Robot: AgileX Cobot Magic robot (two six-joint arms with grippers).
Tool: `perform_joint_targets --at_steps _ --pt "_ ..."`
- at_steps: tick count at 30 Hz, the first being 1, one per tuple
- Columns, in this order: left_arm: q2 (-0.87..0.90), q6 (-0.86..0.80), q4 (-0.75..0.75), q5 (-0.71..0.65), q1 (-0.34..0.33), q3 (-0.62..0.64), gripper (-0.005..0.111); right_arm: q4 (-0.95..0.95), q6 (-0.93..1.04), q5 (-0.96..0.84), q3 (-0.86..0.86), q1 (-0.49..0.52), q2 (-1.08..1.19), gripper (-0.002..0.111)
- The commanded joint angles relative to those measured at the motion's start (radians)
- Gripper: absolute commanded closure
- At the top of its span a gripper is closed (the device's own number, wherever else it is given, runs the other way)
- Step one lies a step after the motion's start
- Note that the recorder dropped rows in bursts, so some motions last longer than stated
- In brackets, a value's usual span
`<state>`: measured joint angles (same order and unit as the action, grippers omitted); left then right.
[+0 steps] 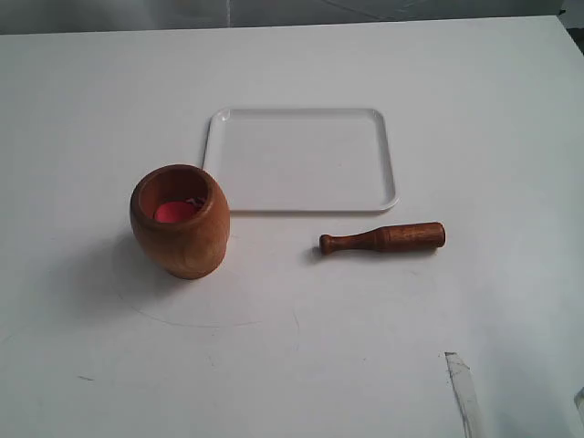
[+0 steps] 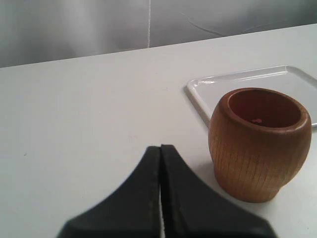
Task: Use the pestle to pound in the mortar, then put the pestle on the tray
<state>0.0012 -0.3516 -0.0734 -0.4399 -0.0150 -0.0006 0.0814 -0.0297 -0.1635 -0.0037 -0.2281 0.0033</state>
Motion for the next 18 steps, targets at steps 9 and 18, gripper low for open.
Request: perform_joint_targets --at_steps 9,18 --pt "-0.001 0.008 0.007 0.003 0.008 0.001 0.107 -0.003 -0.005 0.000 0.004 0.007 -0.003 0.108" --pt "-0.001 0.008 0.007 0.003 0.008 0.001 0.107 -0.211 -0.005 0.108 0.004 0.007 -0.003 0.108"
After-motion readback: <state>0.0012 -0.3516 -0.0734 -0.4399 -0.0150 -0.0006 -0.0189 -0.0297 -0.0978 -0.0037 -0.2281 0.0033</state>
